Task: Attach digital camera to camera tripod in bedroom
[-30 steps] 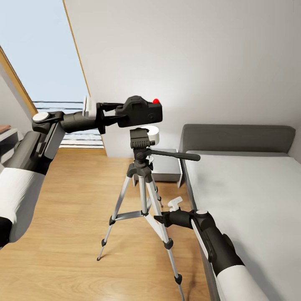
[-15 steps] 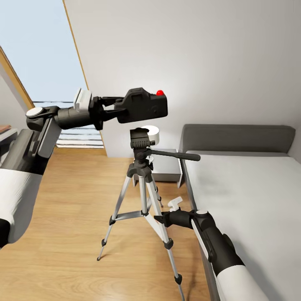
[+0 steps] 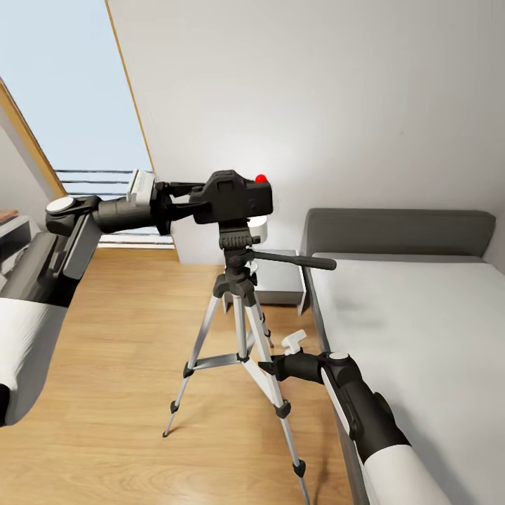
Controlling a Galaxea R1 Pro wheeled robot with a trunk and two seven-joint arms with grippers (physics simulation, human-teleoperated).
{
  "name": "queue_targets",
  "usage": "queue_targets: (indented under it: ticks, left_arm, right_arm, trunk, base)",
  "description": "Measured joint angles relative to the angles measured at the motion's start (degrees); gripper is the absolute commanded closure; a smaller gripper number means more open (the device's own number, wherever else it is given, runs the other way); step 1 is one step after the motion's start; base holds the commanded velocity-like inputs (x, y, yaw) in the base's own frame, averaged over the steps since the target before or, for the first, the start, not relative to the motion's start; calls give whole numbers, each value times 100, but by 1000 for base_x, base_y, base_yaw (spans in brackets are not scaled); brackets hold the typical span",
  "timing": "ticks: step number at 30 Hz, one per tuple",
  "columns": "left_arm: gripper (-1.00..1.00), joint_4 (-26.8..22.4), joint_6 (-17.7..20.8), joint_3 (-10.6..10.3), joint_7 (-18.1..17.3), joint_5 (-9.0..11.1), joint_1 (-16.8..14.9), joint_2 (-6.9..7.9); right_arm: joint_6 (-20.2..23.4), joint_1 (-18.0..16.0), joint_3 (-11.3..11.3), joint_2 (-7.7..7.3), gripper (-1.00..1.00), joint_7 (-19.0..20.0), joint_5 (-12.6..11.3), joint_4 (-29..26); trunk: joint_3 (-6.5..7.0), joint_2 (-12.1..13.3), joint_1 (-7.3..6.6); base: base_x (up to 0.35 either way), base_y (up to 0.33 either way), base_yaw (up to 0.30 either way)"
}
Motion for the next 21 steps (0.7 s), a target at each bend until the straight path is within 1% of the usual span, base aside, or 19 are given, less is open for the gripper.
queue_targets:
  ticks: [2, 8, 20, 21]
  left_arm:
    - [100, -10, -10, -3, 9, 10, -1, 70]
    - [100, -16, -1, -3, 15, 4, 0, 123]
    - [100, 17, -17, -7, 47, 10, 0, 129]
    - [-100, 17, -17, -7, 47, 10, 0, 129]
  right_arm:
    - [-1, 0, 0, 1, 100, 1, 2, 0]
    - [-1, 0, 0, 2, 100, 1, 2, 0]
    - [-1, 0, 0, 0, 100, 1, 1, 0]
    - [-1, 0, 0, 0, 100, 1, 1, 0]
  trunk:
    - [0, 0, 0]
    - [0, 0, 0]
    - [0, 0, 0]
    - [0, 0, 0]
  base:
    - [0, 0, 0]
    - [0, 0, 0]
    - [0, 0, 0]
    - [0, 0, 0]
